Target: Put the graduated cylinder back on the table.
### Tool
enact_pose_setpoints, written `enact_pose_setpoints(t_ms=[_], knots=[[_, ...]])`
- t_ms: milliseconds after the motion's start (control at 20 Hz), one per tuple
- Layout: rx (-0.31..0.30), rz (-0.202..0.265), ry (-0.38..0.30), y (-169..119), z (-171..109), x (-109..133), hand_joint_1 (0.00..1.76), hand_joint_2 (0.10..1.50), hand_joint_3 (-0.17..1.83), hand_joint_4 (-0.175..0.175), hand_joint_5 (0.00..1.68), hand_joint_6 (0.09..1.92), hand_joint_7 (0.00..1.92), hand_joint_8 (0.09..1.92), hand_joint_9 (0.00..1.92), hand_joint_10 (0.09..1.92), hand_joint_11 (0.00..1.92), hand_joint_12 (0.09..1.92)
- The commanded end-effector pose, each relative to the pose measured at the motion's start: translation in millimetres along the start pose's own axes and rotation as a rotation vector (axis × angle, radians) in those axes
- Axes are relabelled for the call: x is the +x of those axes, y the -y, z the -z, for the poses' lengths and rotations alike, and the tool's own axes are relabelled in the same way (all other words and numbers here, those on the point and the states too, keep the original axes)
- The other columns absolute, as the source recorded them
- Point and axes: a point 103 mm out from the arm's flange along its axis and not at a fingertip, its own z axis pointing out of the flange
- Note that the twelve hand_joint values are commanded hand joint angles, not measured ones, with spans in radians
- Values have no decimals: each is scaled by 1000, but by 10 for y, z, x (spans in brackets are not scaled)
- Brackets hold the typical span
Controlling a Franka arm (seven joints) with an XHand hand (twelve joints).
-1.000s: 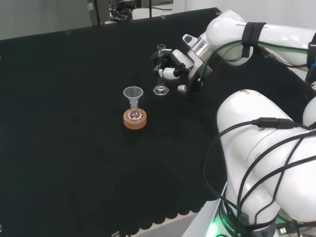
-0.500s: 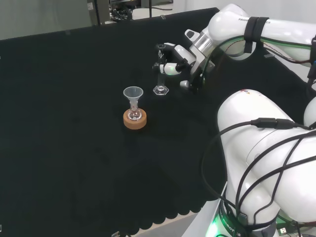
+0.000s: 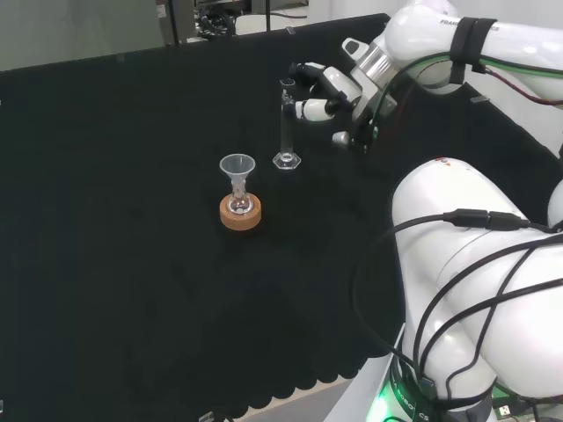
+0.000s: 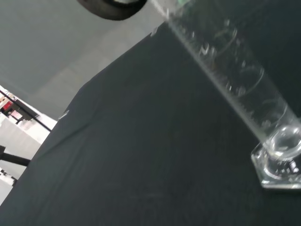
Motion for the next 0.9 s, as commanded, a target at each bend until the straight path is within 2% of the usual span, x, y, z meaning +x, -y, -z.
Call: enact_pose_setpoints(t_ms=[50, 200, 450, 650, 900], knots=[[-41, -14, 85, 211, 521, 172, 813, 908, -175, -68, 287, 101, 3, 730, 268, 744, 135, 1455], [-53, -8, 150, 339, 775, 322, 807, 909, -175, -69, 285, 94, 0, 729, 264, 749, 125, 1453], [-20, -22, 228, 577, 1089, 615, 789, 928, -171, -67, 267, 87, 0, 728, 264, 752, 120, 1440], [19, -25, 282, 795, 1229, 842, 784, 933, -173, -66, 255, 87, 0, 725, 257, 750, 115, 1433], [21, -23, 310, 1039, 1319, 1075, 781, 944, -172, -62, 246, 87, 0, 724, 252, 750, 114, 1428]])
